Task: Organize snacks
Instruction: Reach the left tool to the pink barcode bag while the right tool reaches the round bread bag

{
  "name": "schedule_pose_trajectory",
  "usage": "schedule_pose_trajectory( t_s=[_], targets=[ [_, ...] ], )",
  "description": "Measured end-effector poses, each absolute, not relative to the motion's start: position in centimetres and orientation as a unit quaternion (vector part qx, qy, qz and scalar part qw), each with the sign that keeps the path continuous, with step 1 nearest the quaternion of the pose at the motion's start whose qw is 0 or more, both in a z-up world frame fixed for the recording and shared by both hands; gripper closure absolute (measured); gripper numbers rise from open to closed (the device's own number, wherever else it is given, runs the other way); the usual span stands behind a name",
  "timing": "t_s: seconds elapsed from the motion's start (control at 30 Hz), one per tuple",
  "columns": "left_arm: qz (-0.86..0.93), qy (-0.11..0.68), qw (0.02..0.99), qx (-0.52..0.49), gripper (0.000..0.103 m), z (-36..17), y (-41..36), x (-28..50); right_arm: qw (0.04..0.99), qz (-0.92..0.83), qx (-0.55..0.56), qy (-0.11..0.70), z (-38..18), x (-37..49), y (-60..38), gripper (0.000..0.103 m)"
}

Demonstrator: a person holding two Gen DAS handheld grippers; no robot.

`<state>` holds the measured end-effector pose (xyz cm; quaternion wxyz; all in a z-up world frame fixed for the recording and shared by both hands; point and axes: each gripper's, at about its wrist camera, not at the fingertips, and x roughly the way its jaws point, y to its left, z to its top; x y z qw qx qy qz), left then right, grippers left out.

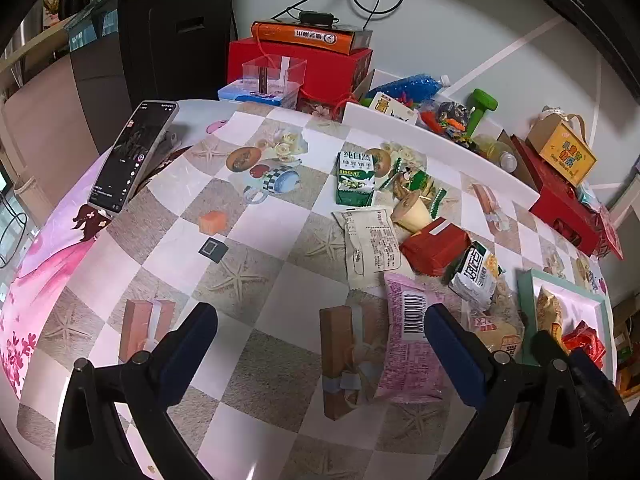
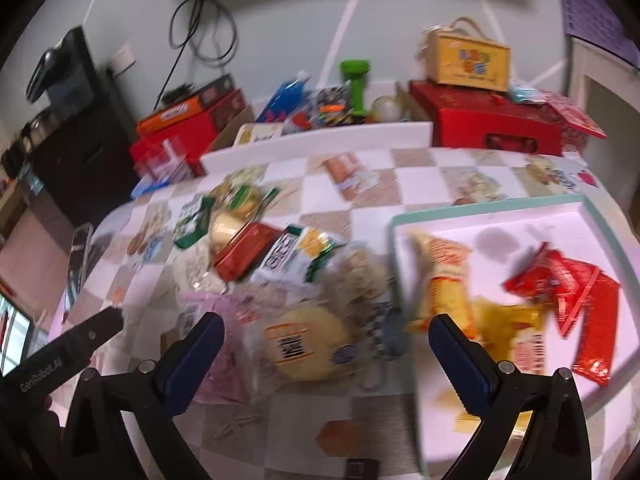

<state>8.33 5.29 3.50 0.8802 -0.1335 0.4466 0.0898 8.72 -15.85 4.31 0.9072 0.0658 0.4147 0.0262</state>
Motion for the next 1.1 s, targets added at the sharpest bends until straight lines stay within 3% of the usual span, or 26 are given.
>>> schedule_pose_trajectory(
  t_s=[0.53,1.1],
  targets=[
    [0.046,0.485,0.861,-0.146,0.000,0.6,3.7,10.6,0.882,0.048,0.041,0.467,-0.4,11.0,-13.5,0.000],
    [0.002,0.541,0.831,-0.127,0.000,-2.2,0.9,13.8,0.879,0.047,0.034,0.473,-1.1,11.1,-13.6,0.000]
  ],
)
